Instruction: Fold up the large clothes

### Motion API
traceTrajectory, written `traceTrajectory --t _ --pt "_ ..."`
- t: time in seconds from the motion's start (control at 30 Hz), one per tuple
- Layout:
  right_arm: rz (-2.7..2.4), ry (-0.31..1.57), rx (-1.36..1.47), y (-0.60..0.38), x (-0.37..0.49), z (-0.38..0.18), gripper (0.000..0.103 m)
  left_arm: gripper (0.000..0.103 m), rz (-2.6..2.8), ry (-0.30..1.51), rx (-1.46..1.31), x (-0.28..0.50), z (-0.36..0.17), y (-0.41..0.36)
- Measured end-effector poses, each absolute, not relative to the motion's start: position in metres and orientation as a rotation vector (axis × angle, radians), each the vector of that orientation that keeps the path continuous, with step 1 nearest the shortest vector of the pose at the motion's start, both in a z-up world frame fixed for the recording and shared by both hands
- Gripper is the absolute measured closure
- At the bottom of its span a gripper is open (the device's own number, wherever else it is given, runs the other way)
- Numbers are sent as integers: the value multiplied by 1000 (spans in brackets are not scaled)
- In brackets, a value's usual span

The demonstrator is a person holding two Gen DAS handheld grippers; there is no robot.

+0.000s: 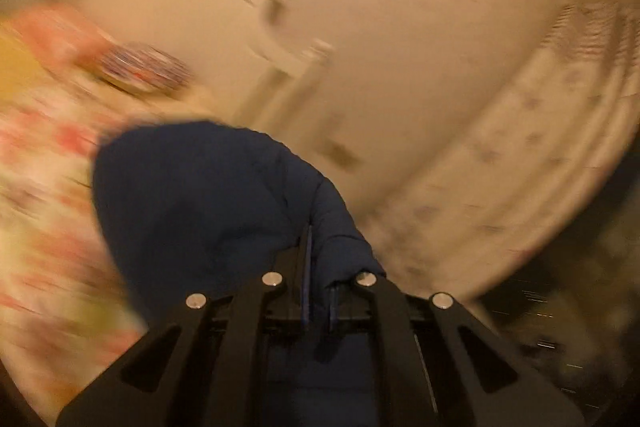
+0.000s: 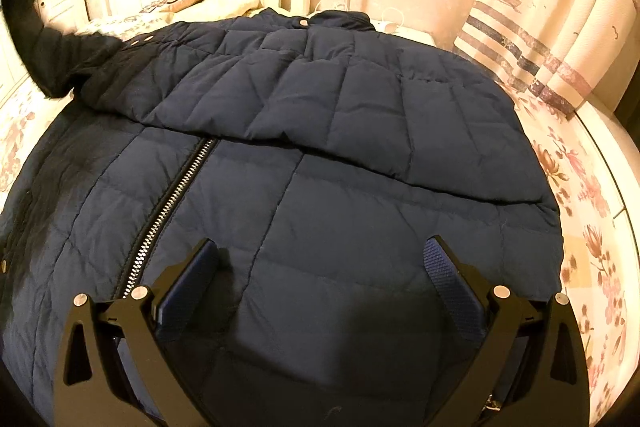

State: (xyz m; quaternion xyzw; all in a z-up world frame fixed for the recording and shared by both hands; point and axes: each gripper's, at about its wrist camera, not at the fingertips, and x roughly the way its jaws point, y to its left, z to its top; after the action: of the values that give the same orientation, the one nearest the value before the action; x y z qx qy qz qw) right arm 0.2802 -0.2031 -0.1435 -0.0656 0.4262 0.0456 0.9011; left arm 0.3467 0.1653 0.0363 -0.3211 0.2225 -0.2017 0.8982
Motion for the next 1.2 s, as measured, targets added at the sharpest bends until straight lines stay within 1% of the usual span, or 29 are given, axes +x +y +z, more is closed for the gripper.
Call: traceTrajectory --t 0.07,0.13,0.17,0.3,0.33,0.37,0.43,0.5,0.53,0.57,0.6,0.63,0.67,0.7,0.73,0.77,0.83,0.9,0.97,1.03,1.13,1.2 --pt "89 873 -128 -205 280 -142 5 97 -581 482 -705 357 27 121" --pt "83 843 -105 -209 276 -139 5 96 -633 539 -649 369 12 77" --pt "90 827 -89 -212 274 -137 5 93 -636 594 -596 375 -3 47" --pt "99 808 -43 -219 272 -134 5 90 -588 852 -344 394 -68 -46" --pt "101 810 -39 -220 273 -134 5 86 -556 885 -254 393 -80 -65" --pt "102 812 -37 -220 274 -134 5 80 -540 878 -208 389 -82 -72" --pt "107 812 -33 -221 274 -134 5 77 -547 862 -136 380 -76 -77" --pt "112 812 -25 -222 274 -134 5 69 -558 873 -92 375 -63 -68" --pt "116 812 -21 -222 275 -133 5 61 -548 855 -40 367 -53 -63" --pt "119 812 -19 -223 275 -133 5 47 -523 819 9 350 -39 -54" --pt "121 812 -19 -223 274 -134 5 38 -489 777 49 344 -29 -47" --pt "120 810 -20 -222 274 -133 5 24 -454 696 77 328 -12 -30" --pt "119 808 -21 -222 274 -133 5 16 -442 645 72 317 -4 -20" --pt "121 806 -21 -222 273 -133 5 12 -422 579 33 306 8 3" --pt "123 805 -19 -221 272 -133 5 5 -398 538 -9 299 12 22" --pt "124 806 -16 -221 272 -133 5 2 -338 488 -80 292 13 51" --pt "142 812 6 -224 273 -133 5 2 -196 475 -190 293 1 92" --pt "169 813 37 -228 273 -132 5 2 -28 601 -267 312 -37 129" --pt "197 807 78 -233 272 -130 5 3 94 691 -259 328 -72 144" --pt "237 799 118 -235 270 -129 5 3 155 741 -228 338 -101 147" --pt "310 809 198 -238 268 -126 5 3 176 780 -165 347 -124 140" --pt "457 830 413 -244 267 -125 4 3 178 785 -128 345 -127 139"
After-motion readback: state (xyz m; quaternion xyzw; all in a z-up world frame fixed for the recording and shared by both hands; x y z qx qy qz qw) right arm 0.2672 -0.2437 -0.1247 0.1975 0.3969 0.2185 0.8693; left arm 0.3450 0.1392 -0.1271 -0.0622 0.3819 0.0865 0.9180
